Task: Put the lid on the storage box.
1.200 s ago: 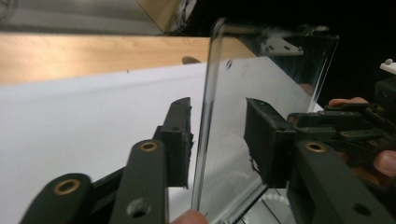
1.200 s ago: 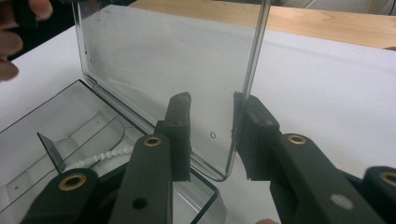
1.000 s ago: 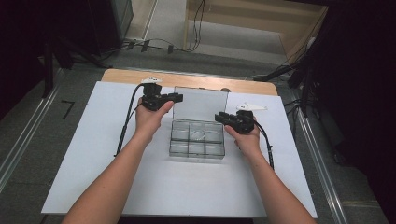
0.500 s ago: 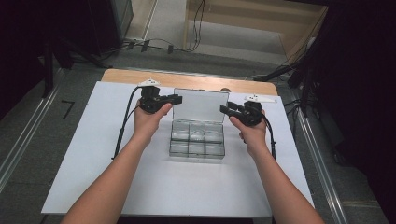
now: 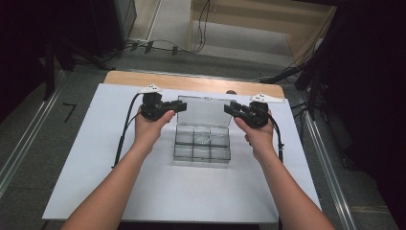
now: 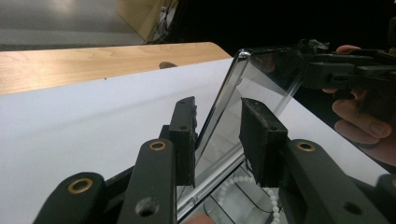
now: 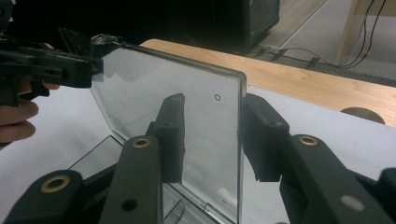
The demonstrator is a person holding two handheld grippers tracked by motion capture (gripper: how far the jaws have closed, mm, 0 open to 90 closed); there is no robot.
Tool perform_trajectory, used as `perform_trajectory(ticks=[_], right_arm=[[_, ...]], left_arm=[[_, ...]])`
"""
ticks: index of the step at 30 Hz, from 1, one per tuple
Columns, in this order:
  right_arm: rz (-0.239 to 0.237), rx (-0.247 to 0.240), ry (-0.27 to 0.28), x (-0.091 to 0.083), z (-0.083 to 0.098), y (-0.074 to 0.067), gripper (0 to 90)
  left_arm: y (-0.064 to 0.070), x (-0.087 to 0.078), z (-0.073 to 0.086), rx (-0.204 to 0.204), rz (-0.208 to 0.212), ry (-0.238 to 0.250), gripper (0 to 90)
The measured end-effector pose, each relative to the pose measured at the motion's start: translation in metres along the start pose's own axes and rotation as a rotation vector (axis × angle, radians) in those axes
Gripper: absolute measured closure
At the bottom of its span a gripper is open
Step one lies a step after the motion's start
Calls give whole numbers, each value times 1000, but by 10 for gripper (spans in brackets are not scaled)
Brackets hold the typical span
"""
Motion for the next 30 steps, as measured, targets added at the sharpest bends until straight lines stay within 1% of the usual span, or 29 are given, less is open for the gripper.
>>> perform_trajectory(ticks=[3, 6, 12, 15, 21, 24, 30], right_arm=[[-7, 1, -2, -3, 1, -1, 613], [-13, -8, 7, -6, 3, -1, 617], [-13, -18, 15, -11, 9, -3, 631], [-9, -32, 23, -14, 11, -5, 634], [-20, -34, 34, -19, 17, -7, 634], [-29, -42, 43, -21, 20, -7, 633], [-40, -49, 52, -26, 26, -8, 634]], left_arm=[[2, -2, 2, 2, 6, 3, 651], [4, -4, 4, 3, 8, 8, 646], [7, -7, 8, 6, 12, 20, 640], [8, -9, 10, 9, 19, 24, 635], [13, -13, 15, 12, 19, 26, 619], [15, -14, 17, 24, 19, 26, 611], [17, -18, 21, 22, 27, 33, 591]])
Point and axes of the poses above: each handheld gripper's, and its own axes: x roughly forward along the jaws, z roughly out of its underside, y roughly to its right, the point moved 2 cm from there along x, roughly forward along the jaws, and after that the axes turned 11 degrees about z, right-handed, at the moved point
